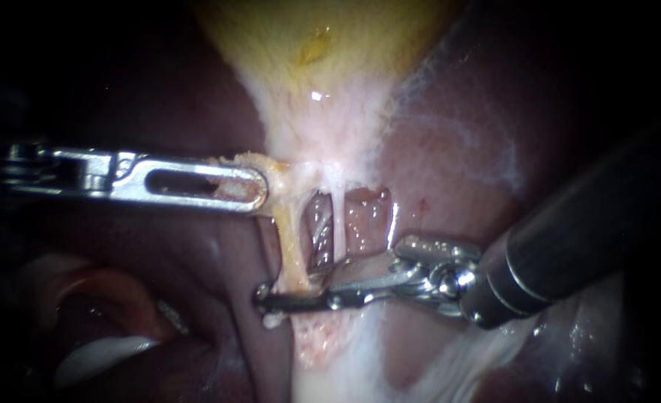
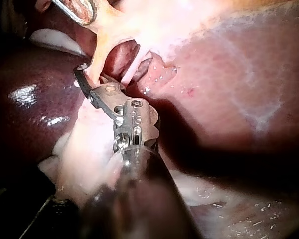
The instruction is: Going back second clip left tube
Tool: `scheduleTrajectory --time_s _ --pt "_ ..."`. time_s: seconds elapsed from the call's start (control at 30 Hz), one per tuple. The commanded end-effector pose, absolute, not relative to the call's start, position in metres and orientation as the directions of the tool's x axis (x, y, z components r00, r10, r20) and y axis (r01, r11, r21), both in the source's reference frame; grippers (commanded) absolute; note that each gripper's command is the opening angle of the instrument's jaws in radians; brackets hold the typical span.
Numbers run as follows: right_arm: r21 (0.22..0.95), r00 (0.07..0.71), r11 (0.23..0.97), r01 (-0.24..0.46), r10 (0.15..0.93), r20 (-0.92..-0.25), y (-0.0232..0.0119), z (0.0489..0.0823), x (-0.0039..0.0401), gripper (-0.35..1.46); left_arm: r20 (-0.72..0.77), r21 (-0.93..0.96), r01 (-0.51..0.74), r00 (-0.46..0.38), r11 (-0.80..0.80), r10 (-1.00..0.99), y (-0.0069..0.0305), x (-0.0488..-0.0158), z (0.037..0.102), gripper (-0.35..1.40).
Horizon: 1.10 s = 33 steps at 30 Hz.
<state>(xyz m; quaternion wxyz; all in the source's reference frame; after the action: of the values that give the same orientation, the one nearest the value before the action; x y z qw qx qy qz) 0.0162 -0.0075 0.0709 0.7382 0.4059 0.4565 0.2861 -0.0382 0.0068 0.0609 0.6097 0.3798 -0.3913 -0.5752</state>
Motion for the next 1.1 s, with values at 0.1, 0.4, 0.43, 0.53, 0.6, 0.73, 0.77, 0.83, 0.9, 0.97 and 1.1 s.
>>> scheduleTrajectory --time_s 0.1,0.4,0.43,0.53,0.6,0.73,0.77,0.83,0.9,0.97,1.1 --pt "0.861 0.419 0.506 -0.052 0.794 -0.441 -0.0074 0.0708 0.0161 -0.35 0.043 0.912 0.408 0.028 0.05 -0.999 0.0068 -0.0382 0.061 -0.35" --pt "0.863 0.42 0.503 -0.049 0.794 -0.439 -0.007 0.0708 0.0156 -0.35 0.045 0.911 0.41 0.02 0.049 -0.999 0.0067 -0.0383 0.0608 -0.35" --pt "0.863 0.419 0.503 -0.051 0.795 -0.439 -0.0069 0.0708 0.0156 -0.35 0.045 0.911 0.411 0.02 0.049 -0.999 0.0067 -0.0383 0.0608 -0.35" --pt "0.84 0.411 0.539 -0.056 0.779 -0.473 -0.007 0.0706 0.0154 -0.2 0.045 0.91 0.411 0.02 0.049 -0.999 0.0067 -0.0383 0.0607 -0.35" --pt "0.764 0.416 0.646 -0.003 0.695 -0.586 -0.007 0.0705 0.0153 0.06 0.045 0.91 0.411 0.02 0.049 -0.999 0.0067 -0.0383 0.0607 -0.35" --pt "0.682 0.406 0.731 0.021 0.617 -0.674 -0.0069 0.0706 0.0155 0.43 0.045 0.91 0.411 0.02 0.049 -0.999 0.0067 -0.0382 0.0607 -0.35" --pt "0.66 0.405 0.751 0.026 0.596 -0.694 -0.0069 0.0706 0.0155 0.45 0.045 0.911 0.41 0.02 0.049 -0.999 0.0067 -0.0382 0.0608 -0.35" --pt "0.599 0.4 0.801 -0.003 0.55 -0.733 -0.0069 0.0707 0.0156 0.49 0.045 0.911 0.41 0.021 0.05 -0.999 0.0067 -0.0382 0.0608 -0.35" --pt "0.578 0.4 0.816 -0.016 0.534 -0.745 -0.0068 0.0708 0.0155 0.49 0.045 0.911 0.41 0.021 0.05 -0.999 0.0068 -0.0381 0.0609 -0.35" --pt "0.563 0.402 0.827 0.009 0.512 -0.759 -0.0068 0.0708 0.0153 0.49 0.045 0.911 0.41 0.021 0.05 -0.999 0.0068 -0.0381 0.0609 -0.35" --pt "0.542 0.403 0.84 0.022 0.489 -0.774 -0.0068 0.0708 0.0148 0.5 0.045 0.911 0.41 0.022 0.05 -0.999 0.0068 -0.0381 0.0609 -0.35"
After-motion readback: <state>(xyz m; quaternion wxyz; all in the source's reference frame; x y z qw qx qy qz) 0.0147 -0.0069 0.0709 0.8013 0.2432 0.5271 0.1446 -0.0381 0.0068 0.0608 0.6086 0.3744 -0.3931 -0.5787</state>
